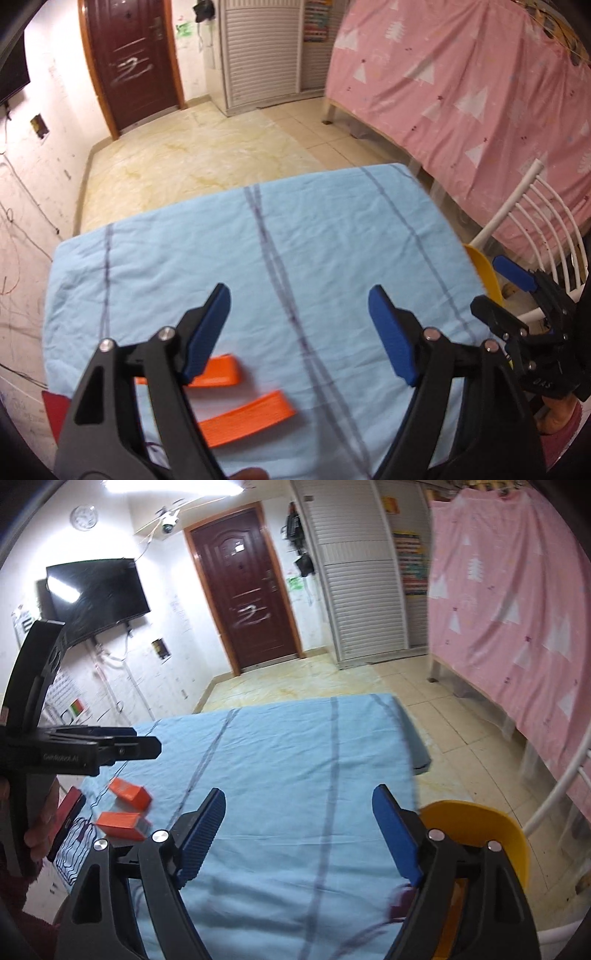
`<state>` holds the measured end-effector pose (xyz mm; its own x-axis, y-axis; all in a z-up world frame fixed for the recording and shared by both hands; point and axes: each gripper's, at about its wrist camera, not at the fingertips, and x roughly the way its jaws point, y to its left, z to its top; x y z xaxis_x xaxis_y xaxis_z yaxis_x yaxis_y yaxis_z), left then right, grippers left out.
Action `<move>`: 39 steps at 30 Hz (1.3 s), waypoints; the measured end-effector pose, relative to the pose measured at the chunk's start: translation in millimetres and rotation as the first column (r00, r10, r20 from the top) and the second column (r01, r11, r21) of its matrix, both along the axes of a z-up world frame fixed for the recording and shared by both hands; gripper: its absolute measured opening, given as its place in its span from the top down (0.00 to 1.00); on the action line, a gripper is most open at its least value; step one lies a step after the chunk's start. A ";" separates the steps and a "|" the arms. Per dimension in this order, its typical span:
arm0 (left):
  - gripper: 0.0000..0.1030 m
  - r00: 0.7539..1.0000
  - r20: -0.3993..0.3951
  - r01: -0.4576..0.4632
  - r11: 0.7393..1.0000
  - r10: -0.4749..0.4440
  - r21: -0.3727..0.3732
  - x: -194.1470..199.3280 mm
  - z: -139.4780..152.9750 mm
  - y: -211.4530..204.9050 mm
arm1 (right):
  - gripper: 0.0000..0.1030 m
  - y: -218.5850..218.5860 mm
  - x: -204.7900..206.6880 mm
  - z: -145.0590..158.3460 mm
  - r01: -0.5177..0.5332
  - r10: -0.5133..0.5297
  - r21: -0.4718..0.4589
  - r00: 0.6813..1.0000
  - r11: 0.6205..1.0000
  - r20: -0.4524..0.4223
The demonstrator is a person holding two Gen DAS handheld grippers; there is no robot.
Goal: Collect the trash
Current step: 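Move both open tools back over the two orange boxes, then grasp the flat orange box with the left tool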
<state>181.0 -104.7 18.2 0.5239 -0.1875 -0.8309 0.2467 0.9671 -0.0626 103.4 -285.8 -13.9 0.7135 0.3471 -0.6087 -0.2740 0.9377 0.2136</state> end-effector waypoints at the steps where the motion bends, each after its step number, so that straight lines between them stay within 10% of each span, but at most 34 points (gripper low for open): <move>1: 0.28 1.000 -0.004 -0.005 1.000 0.005 -0.001 -0.9 -1.0 7.6 | 0.27 5.7 0.0 0.2 -0.011 0.011 -0.002 1.000 1.000 0.000; 39: 0.06 0.974 -0.195 -0.117 0.993 0.113 -0.007 -1.9 -72.0 84.5 | 0.19 114.7 -5.4 -15.6 -0.240 0.236 -0.073 0.970 0.968 -0.056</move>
